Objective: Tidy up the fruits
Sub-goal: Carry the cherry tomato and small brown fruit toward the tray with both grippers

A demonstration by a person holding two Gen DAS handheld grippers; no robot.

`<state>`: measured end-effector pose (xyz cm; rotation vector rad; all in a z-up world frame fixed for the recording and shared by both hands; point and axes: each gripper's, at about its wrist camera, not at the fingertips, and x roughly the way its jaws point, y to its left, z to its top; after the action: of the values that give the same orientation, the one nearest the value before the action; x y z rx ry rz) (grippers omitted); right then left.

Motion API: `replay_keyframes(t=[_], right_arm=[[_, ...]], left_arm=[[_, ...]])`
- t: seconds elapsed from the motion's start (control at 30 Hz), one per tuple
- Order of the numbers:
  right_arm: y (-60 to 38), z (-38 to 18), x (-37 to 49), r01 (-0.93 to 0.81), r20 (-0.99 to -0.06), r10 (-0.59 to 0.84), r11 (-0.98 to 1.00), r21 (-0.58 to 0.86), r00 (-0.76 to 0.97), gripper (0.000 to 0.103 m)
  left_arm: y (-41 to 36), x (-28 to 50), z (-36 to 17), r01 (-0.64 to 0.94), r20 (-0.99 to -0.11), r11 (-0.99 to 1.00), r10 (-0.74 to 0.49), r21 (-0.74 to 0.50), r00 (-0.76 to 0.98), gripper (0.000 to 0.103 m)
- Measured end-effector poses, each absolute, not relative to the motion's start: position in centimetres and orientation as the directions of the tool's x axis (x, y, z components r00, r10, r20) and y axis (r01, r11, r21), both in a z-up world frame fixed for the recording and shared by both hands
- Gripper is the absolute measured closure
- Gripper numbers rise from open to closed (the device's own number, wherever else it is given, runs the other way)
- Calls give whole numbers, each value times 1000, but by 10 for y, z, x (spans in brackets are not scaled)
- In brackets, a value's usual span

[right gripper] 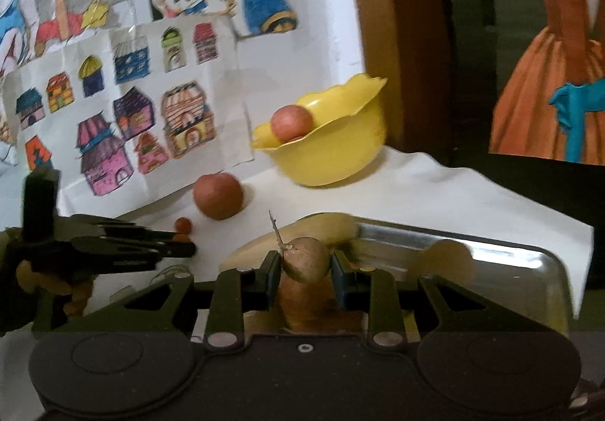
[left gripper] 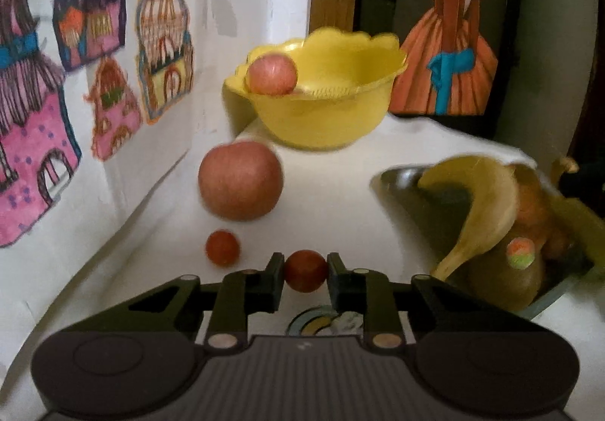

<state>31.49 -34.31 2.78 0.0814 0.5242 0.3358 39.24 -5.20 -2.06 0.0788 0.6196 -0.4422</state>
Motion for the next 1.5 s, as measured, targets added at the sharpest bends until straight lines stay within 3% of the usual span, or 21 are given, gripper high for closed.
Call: replay_keyframes(t=[0.27, 0.63, 0.97, 1.5], right_arm=[[-386, 25, 300, -196, -462, 252, 966, 166, 851, 72], [-431, -2, 284, -89, -473, 124, 991, 96, 872, 72], [-447, -27, 284, -73, -474, 115, 992, 106, 873, 72], [-443, -41, 284, -88, -449, 128, 990, 109, 884, 69]], left_arm=[[-88, 366, 24, 493, -451, 865, -478, -93, 754, 77], [-189, 361, 31, 614, -403, 782, -599, -108, 692, 77], [-250, 369, 12, 625, -459, 777, -582, -70, 672, 76], [-274, 371, -7, 606, -542, 795, -513, -7, 666, 76]])
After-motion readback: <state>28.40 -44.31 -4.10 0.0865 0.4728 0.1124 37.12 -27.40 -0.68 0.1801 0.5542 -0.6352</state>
